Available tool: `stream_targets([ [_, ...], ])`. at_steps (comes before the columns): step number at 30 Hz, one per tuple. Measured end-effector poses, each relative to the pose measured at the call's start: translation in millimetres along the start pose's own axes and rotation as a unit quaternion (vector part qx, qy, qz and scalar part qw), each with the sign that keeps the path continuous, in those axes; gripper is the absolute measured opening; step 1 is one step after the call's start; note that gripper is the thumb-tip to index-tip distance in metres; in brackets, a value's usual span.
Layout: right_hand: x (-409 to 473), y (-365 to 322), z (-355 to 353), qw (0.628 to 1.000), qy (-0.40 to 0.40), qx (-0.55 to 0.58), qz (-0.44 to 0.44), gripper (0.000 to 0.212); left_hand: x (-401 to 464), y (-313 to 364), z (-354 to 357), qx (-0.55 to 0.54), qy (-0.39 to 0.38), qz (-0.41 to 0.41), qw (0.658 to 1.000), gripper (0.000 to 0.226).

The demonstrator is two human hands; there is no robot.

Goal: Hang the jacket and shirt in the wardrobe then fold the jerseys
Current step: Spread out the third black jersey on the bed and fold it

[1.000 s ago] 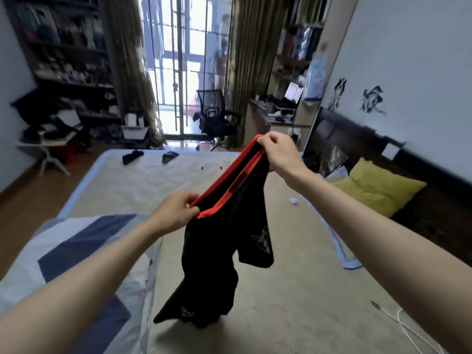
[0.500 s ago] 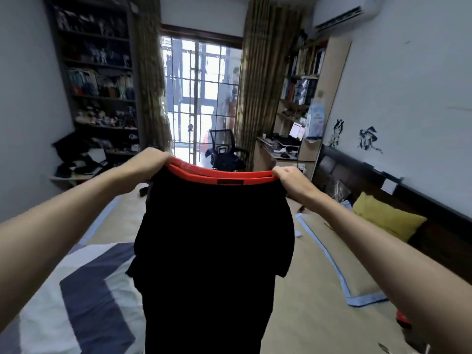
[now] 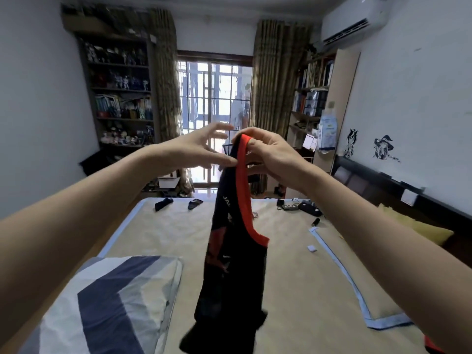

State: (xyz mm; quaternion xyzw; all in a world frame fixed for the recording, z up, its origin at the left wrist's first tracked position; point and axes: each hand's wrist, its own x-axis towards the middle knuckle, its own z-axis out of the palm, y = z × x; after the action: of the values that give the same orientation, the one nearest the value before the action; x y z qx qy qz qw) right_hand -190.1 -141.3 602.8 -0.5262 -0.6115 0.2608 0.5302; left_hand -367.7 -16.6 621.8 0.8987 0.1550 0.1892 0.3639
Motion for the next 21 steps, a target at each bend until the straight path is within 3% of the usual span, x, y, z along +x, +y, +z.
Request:
stream_targets([
  [3, 0.9, -0.5, 4.2, 0.997, 0.024, -0.058, -0.032, 0.02, 6.5, 7.1, 5.7, 0.027, -0.014, 0.053, 0.998, 0.037],
  [6, 0.7, 11.0, 1.7, 0.994, 0.055, -0.091, -0.004, 0.032, 6.5, 14.6, 6.7, 0.035, 0.031, 0.069, 0.996, 0.031],
  [7, -1.7, 18.8, 1.7, 0.995, 0.041, -0.075, 0.043, 0.039, 6.4, 15.5, 6.0, 0.026, 0.042, 0.072, 0.996, 0.031],
  [9, -12.4, 42.7, 5.4, 0.991, -0.019, -0.051, 0.122, 0.032, 7.2, 15.2, 3.1, -0.005, 0.059, 0.072, 0.996, 0.026],
  [12, -30.3, 85.8, 7.2, 0.985, -0.083, -0.082, 0.128, 0.025, 7.8, 11.2, -6.2, -0.043, 0.066, 0.071, 0.994, 0.02],
  [17, -26.5, 86.8, -9.9, 0.993, 0.049, -0.096, 0.055, 0.019, 0.7, -3.0, -24.6, -0.044, 0.092, 0.077, 0.992, 0.02],
  [21, -16.0, 67.4, -31.5, 0.982, 0.048, -0.155, 0.101, 0.03, -1.8, -18.0, -34.1, 0.011, 0.12, 0.062, 0.991, 0.023],
])
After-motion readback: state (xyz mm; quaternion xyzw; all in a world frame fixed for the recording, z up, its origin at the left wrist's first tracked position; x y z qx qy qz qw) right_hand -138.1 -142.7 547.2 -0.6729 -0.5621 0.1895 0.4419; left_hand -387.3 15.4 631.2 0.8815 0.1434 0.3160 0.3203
